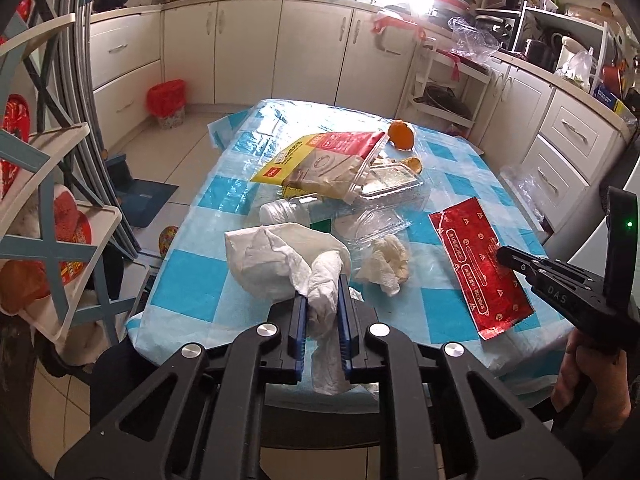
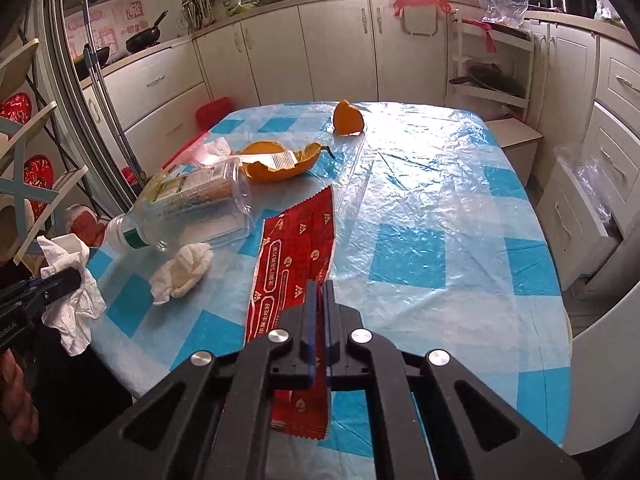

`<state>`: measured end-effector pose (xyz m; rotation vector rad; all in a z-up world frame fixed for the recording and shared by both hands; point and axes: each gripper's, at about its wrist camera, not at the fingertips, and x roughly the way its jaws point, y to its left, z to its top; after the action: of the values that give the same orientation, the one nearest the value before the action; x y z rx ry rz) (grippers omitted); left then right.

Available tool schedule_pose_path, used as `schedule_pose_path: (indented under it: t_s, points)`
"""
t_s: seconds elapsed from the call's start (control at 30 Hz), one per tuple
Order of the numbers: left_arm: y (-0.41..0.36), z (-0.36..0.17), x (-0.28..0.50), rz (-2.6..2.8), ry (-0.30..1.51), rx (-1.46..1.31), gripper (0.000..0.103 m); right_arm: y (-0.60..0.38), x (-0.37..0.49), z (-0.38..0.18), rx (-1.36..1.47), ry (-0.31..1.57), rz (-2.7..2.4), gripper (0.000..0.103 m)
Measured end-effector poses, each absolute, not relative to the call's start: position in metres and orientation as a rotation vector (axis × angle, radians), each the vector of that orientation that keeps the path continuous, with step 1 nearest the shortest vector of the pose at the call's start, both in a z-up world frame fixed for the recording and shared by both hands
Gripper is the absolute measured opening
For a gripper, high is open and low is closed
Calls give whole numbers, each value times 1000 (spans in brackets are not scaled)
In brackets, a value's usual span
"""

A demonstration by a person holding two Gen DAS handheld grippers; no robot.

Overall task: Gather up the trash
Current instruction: 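Carry the red wrapper with the right gripper to the yellow bin and release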

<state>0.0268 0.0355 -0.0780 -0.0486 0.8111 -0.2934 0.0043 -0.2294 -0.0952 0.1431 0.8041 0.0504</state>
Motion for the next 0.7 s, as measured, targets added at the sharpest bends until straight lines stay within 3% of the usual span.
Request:
schedule_pose_path:
  t_s: [0.7]
  points:
    - [-24,-42,8,-423,748,4,13,-274,-19,-65,229,663,-28,4]
